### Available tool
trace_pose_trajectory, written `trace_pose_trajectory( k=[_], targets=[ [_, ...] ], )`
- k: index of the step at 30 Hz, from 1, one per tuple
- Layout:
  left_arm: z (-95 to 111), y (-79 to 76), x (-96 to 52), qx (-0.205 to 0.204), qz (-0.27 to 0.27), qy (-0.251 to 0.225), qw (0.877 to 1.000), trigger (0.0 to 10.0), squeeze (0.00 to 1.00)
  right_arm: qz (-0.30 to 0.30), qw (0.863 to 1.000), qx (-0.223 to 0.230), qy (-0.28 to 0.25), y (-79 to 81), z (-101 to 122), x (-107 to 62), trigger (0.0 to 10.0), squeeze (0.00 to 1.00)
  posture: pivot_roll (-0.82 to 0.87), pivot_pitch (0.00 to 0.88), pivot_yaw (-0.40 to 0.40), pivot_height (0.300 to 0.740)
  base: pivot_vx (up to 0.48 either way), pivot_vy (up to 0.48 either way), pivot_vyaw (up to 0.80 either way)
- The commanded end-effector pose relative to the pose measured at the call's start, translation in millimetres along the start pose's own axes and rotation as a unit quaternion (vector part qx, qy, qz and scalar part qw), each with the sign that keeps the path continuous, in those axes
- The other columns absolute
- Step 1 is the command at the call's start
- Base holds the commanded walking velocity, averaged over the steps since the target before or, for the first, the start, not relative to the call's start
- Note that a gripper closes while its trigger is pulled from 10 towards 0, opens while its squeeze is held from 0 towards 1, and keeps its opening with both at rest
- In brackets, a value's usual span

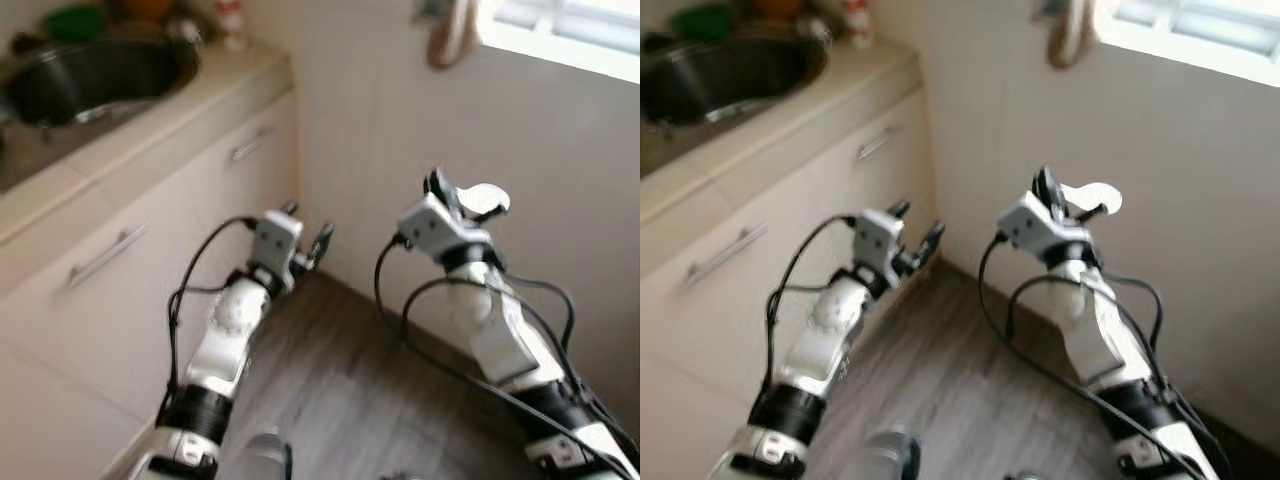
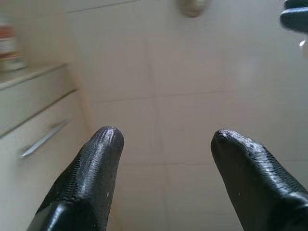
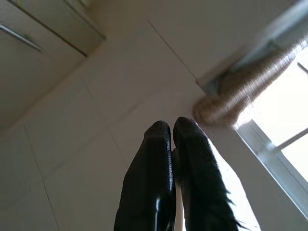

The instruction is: Kitchen organization

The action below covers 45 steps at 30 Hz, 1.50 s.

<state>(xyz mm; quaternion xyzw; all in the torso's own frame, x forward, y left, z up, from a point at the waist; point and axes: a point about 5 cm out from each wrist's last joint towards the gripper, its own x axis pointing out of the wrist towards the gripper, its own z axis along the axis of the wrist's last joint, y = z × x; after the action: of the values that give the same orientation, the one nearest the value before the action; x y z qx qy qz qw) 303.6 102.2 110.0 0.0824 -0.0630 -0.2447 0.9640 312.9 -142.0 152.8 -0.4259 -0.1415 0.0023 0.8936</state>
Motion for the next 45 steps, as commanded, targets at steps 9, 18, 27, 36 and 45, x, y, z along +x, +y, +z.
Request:
trace_pose_trajectory(
  k=[9,18,27,36,45],
  targets=[
    [7,7.6,1.3,0.003,0.020,-0.020,1.000,10.0,0.00,-0.006,0.998,-0.036,-0.044,-2.6,10,1.3,10.0,0.00,0.15,0.000,-0.057,0.740,0.000,0.000,0.80],
    [21,21.0,1.8,0.011,0.063,-0.065,0.996,10.0,0.00,-0.011,0.996,-0.031,-0.088,-2.8,22,0.4,10.0,0.00,0.15,0.000,-0.055,0.740,0.000,0.000,0.80],
    [38,35.9,-0.5,0.026,0.115,-0.118,0.986,10.0,0.00,-0.049,0.985,-0.012,-0.164,-14.0,39,-3.7,10.0,0.00,0.15,0.000,-0.056,0.740,0.000,0.000,0.76],
    [38,38.1,-0.9,0.033,0.126,-0.123,0.984,10.0,0.00,-0.072,0.973,0.005,-0.218,-21.8,52,-7.5,10.0,0.00,0.15,0.000,-0.056,0.740,0.027,0.000,0.06],
    [39,39.4,-0.6,0.035,0.134,-0.127,0.982,10.0,0.00,-0.075,0.967,0.004,-0.242,-22.7,56,-8.6,10.0,0.00,0.15,0.000,-0.058,0.740,0.256,0.000,0.77]
  ],
)
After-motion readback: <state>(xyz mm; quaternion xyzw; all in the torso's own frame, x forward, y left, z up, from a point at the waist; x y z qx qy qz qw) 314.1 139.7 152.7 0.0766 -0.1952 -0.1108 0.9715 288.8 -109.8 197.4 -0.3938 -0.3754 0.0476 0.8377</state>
